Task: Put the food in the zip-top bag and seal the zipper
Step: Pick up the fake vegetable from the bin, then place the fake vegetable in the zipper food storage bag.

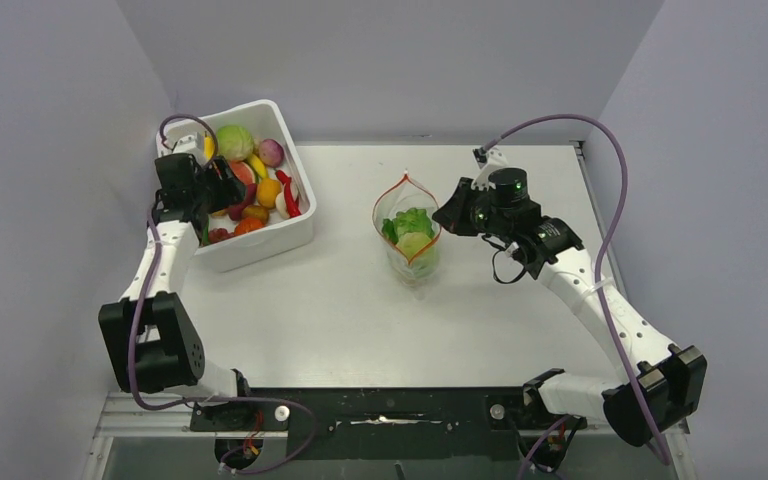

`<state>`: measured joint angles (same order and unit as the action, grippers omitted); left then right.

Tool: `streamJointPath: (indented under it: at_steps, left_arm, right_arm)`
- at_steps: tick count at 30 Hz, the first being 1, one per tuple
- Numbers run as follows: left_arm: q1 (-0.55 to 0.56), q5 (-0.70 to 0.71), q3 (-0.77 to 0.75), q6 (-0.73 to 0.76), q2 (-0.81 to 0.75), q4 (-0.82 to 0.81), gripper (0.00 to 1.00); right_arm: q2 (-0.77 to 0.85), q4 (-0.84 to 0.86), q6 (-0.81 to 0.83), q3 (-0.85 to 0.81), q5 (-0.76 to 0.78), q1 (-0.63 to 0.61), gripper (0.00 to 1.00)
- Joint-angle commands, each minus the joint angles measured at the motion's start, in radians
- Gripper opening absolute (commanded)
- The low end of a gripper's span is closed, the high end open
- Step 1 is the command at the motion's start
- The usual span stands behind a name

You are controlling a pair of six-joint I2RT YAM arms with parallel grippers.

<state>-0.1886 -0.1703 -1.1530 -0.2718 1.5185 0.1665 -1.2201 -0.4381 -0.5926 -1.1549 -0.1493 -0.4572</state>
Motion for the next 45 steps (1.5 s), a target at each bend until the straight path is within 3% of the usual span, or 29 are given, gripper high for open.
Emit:
streamJointPath:
  at_steps: [1,16,22,34,45]
  left_arm:
    - [0.058,-0.131,0.049,-0.023,-0.136,-0.073,0.47]
    - [0.266,-0.283,0.088,-0.024,-0.354,-0.07,0.47]
    - [0.416,-0.274,0.096,-0.03,-0.4,-0.122,0.48]
    - [0.689,-0.145,0.04,0.045,-0.347,-0.149,0.48]
    - [0.753,-0.095,0.028,0.152,-0.245,-0.086,0.52]
  right_arm:
    - [0.006,0.073,-0.032,-0.003,-0.036,-0.016,0.0]
    - [-0.041,0.1,-0.076,-0.031,-0.069,-0.035,0.0]
    - [-0.042,0.121,-0.1,-0.035,-0.101,-0.035,0.0]
    - [-0.035,0.161,-0.173,-0.044,-0.196,-0.044,0.0]
    - [-0.03,0.144,-0.17,-0.019,-0.203,-0.043,0.0]
